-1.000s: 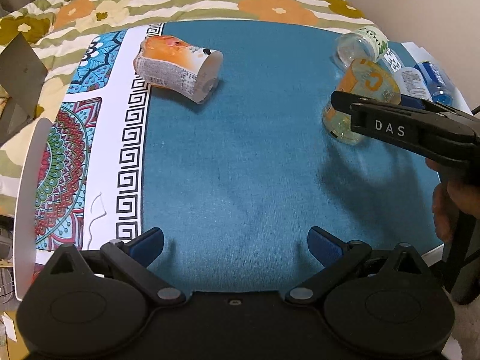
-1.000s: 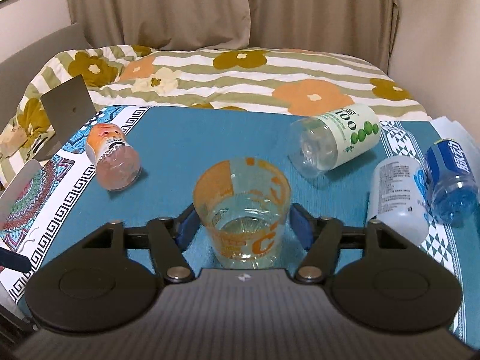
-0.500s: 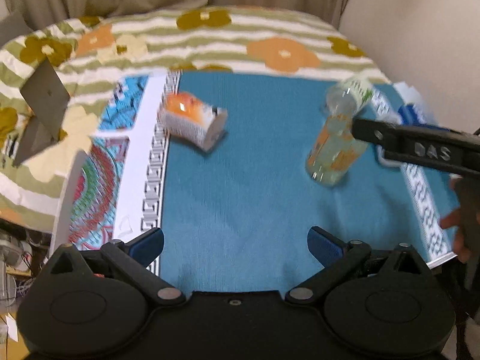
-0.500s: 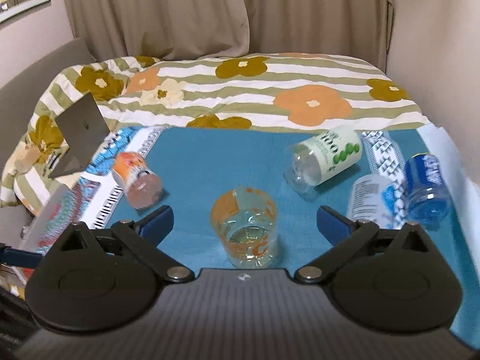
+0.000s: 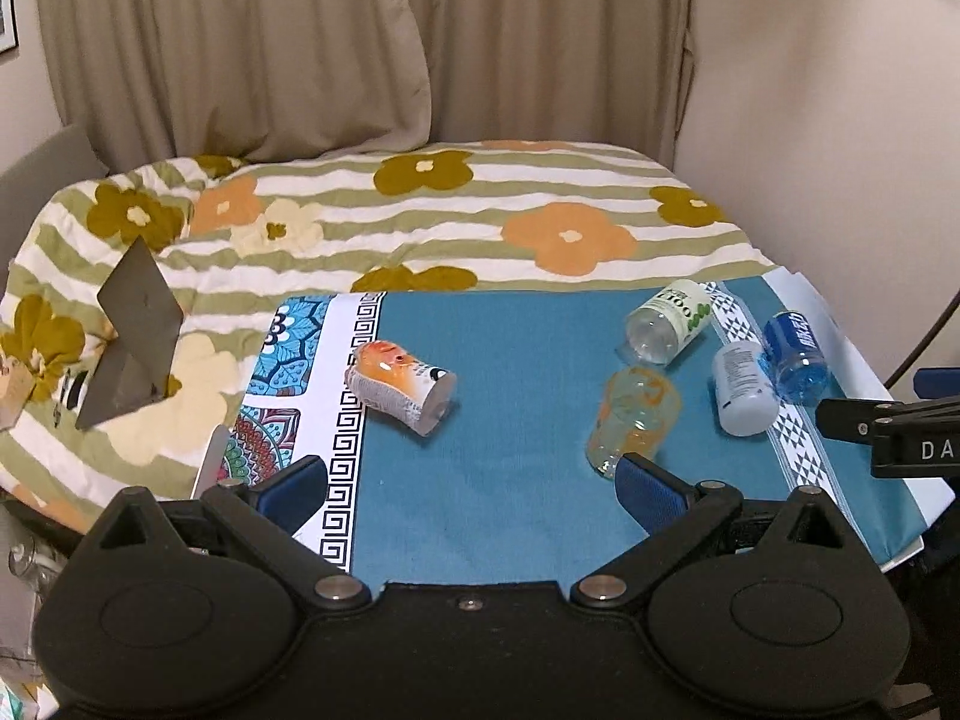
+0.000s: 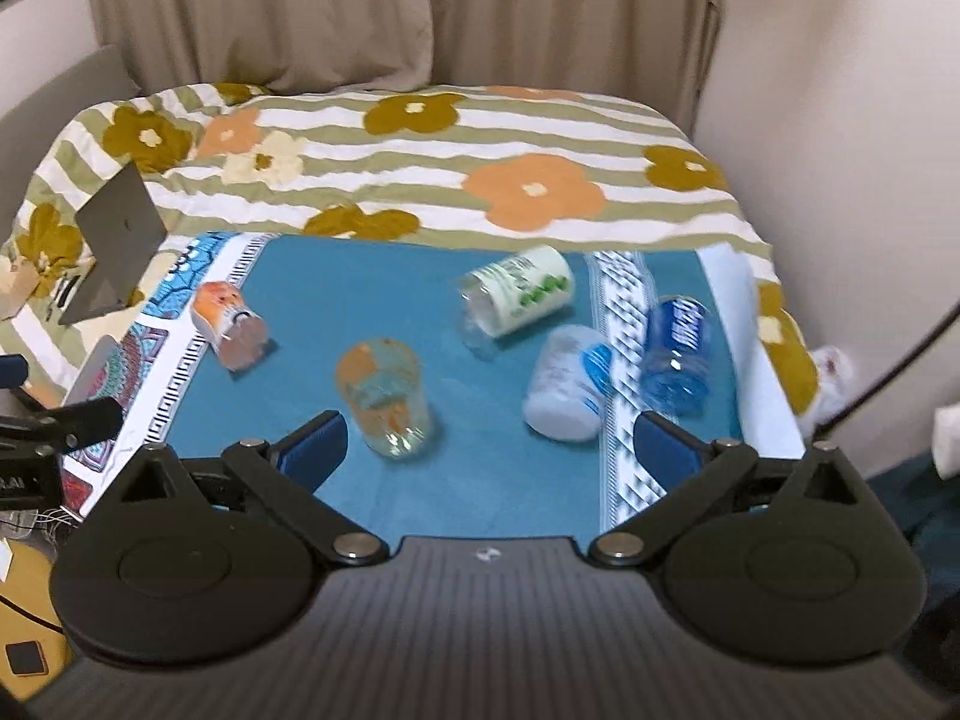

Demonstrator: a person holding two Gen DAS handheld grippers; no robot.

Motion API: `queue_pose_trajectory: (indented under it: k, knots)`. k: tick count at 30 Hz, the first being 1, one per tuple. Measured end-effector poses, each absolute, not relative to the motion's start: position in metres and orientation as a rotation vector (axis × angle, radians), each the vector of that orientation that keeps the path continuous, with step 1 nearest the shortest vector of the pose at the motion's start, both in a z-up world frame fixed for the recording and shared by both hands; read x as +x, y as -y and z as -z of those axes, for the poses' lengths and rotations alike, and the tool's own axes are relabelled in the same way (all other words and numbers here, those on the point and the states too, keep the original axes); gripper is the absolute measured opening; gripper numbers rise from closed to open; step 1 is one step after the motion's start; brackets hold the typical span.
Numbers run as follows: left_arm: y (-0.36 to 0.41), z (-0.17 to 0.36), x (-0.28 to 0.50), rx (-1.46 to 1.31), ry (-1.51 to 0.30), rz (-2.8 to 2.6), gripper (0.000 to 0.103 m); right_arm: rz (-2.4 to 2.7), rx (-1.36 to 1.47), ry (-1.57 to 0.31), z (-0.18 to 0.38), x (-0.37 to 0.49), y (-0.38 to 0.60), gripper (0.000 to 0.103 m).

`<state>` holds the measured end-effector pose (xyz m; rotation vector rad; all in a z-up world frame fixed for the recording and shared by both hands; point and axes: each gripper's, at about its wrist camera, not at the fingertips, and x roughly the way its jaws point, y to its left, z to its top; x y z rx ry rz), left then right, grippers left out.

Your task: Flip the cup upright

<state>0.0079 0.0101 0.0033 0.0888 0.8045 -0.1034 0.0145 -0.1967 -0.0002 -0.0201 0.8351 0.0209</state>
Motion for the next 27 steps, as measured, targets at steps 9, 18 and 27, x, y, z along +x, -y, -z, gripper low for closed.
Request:
queue_pose_trajectory:
  k: [9, 18, 27]
  knots:
    - [-0.002, 0.002, -0.008, 0.107, -0.770, 0.097, 0.103, 0.014, -0.008, -0.844, 0.006, -0.008, 0.210, 0.103]
    - [0.004, -0.003, -0.012, 0.122, -0.735, 0.091, 0.103, 0.036, -0.006, -0.858, 0.010, -0.012, 0.219, 0.103]
    - [0.007, -0.006, -0.010, 0.129, -0.727, 0.098, 0.103, 0.038, -0.001, -0.860, 0.011, -0.011, 0.222, 0.103]
